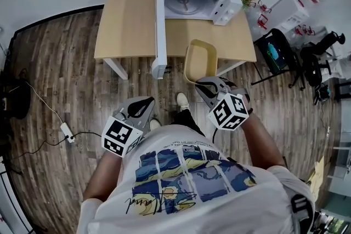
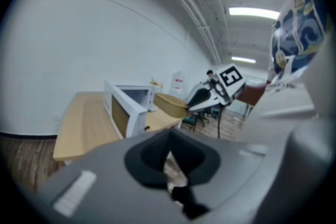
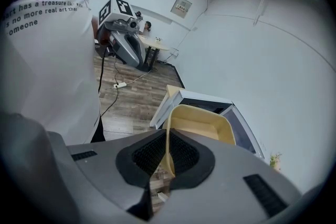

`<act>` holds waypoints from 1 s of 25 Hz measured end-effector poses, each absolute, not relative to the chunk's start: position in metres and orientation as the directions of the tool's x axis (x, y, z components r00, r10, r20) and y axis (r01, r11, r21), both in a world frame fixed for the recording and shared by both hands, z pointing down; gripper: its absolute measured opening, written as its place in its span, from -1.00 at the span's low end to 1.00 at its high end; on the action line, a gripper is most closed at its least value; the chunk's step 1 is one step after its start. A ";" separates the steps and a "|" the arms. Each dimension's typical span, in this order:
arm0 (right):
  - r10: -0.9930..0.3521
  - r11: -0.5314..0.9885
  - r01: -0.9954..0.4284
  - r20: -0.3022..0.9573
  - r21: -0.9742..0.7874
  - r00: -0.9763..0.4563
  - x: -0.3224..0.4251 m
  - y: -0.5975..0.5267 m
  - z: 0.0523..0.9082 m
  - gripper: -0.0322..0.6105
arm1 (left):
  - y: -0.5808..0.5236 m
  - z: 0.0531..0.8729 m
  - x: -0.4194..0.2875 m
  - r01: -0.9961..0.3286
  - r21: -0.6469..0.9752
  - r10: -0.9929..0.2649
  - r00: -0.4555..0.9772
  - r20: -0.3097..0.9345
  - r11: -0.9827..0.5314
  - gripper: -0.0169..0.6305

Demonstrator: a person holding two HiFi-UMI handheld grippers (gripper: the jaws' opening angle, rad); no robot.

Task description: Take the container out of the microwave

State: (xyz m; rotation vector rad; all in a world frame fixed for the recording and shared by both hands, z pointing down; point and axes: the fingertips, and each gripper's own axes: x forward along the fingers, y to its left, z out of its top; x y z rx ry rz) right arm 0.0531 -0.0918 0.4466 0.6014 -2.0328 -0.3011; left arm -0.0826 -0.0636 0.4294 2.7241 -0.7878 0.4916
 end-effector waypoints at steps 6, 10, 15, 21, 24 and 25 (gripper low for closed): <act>-0.527 0.850 -0.286 0.737 0.443 -0.423 0.051 -0.084 0.441 -0.84 | -0.057 0.431 -0.082 -0.548 0.154 -0.457 0.796 0.396 -0.822 -0.92; -0.522 0.853 -0.281 0.740 0.440 -0.425 0.050 -0.080 0.441 -0.84 | -0.055 0.432 -0.084 -0.554 0.153 -0.462 0.793 0.397 -0.818 -0.92; -0.518 0.855 -0.276 0.740 0.439 -0.428 0.048 -0.078 0.437 -0.84 | -0.053 0.431 -0.083 -0.555 0.155 -0.464 0.793 0.395 -0.817 -0.92; -0.521 0.854 -0.272 0.740 0.444 -0.427 0.048 -0.076 0.433 -0.84 | -0.052 0.432 -0.083 -0.555 0.156 -0.465 0.794 0.391 -0.817 -0.92; -0.521 0.853 -0.271 0.740 0.446 -0.425 0.049 -0.075 0.433 -0.84 | -0.051 0.433 -0.083 -0.556 0.158 -0.465 0.794 0.391 -0.816 -0.92; -0.521 0.853 -0.271 0.740 0.445 -0.425 0.050 -0.075 0.432 -0.84 | -0.051 0.433 -0.083 -0.556 0.159 -0.465 0.794 0.392 -0.816 -0.92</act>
